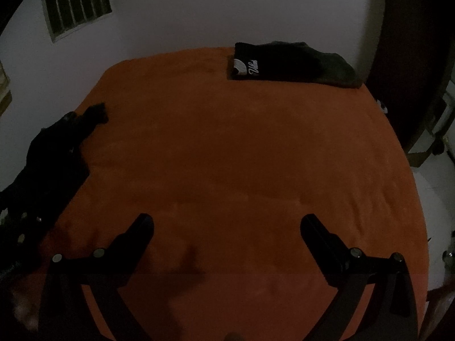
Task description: Fold clothes
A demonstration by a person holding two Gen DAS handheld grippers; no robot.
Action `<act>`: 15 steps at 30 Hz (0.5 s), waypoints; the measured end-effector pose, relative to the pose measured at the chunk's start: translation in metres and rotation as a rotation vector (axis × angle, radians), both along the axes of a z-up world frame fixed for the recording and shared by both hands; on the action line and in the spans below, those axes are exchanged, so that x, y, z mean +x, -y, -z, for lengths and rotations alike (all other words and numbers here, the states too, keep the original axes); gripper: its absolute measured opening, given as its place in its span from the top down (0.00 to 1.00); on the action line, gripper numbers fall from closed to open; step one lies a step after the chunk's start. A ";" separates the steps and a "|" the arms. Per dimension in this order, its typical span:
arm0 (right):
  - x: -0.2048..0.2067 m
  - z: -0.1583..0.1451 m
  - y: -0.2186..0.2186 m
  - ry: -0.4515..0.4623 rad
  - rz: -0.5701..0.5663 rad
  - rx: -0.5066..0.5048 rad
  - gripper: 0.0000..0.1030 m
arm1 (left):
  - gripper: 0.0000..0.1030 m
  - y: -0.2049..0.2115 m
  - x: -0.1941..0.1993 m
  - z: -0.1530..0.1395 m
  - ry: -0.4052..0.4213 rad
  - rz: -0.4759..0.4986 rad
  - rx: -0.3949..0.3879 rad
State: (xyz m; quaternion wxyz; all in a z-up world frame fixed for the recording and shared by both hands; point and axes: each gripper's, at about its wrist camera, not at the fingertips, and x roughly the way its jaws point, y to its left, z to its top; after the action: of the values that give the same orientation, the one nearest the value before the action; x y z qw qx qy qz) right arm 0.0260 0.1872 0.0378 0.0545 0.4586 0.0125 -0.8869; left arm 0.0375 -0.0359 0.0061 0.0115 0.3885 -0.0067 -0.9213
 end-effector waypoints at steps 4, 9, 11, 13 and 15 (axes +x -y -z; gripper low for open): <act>-0.003 0.001 0.000 -0.001 -0.002 0.001 0.00 | 0.01 0.009 -0.016 -0.010 0.007 0.002 0.003; -0.006 0.001 -0.001 -0.002 -0.004 0.003 0.00 | 0.01 0.006 -0.024 -0.008 0.011 0.004 -0.022; -0.007 0.002 -0.001 -0.002 -0.005 0.004 0.00 | 0.01 0.003 -0.027 -0.008 0.013 0.003 -0.030; -0.009 0.002 -0.002 -0.002 -0.006 0.005 0.00 | 0.01 -0.003 -0.028 -0.008 0.014 0.000 -0.028; -0.008 0.004 -0.001 0.003 -0.007 -0.009 0.00 | 0.01 -0.005 -0.030 -0.009 0.016 0.001 -0.023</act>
State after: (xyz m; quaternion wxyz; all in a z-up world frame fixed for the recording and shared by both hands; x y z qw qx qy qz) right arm 0.0177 0.1880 0.0334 0.0598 0.4594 0.0098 -0.8862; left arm 0.0076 -0.0314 0.0152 0.0154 0.3956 -0.0179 -0.9181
